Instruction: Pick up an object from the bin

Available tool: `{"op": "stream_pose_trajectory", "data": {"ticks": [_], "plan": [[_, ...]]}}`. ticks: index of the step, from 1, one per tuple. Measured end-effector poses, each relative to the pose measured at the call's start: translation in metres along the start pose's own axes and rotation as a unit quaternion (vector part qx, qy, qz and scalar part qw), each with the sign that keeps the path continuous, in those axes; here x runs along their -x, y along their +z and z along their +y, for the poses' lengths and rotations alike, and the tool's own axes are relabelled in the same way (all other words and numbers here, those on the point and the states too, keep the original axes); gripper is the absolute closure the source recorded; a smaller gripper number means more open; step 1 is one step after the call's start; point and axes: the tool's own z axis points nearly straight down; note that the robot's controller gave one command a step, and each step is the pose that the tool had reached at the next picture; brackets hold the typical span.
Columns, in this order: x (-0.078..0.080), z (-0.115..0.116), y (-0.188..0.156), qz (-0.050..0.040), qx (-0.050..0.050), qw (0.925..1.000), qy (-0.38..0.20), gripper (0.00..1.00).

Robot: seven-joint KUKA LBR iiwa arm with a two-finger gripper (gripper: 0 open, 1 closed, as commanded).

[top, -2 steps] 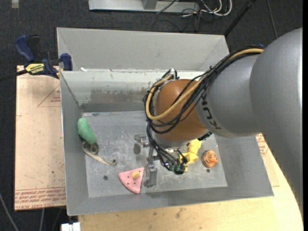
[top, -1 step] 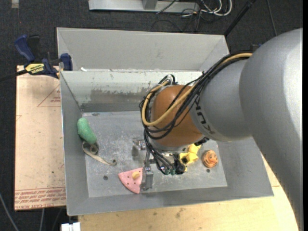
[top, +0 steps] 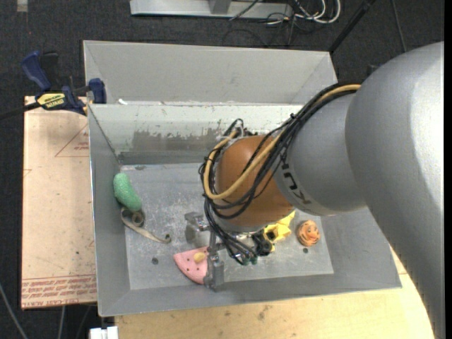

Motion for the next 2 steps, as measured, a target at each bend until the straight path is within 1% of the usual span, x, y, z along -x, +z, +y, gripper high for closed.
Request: {"op": "stream_pose_trajectory", "data": {"ticks": [1,2], "plan": [[-0.0119,-0.0017,0.0055,-0.0006,0.000,0.9983,0.058,1.00],[-0.0099,-0.0023,0.0049,-0.0048,0.000,0.9983,0.059,0.00]]}}
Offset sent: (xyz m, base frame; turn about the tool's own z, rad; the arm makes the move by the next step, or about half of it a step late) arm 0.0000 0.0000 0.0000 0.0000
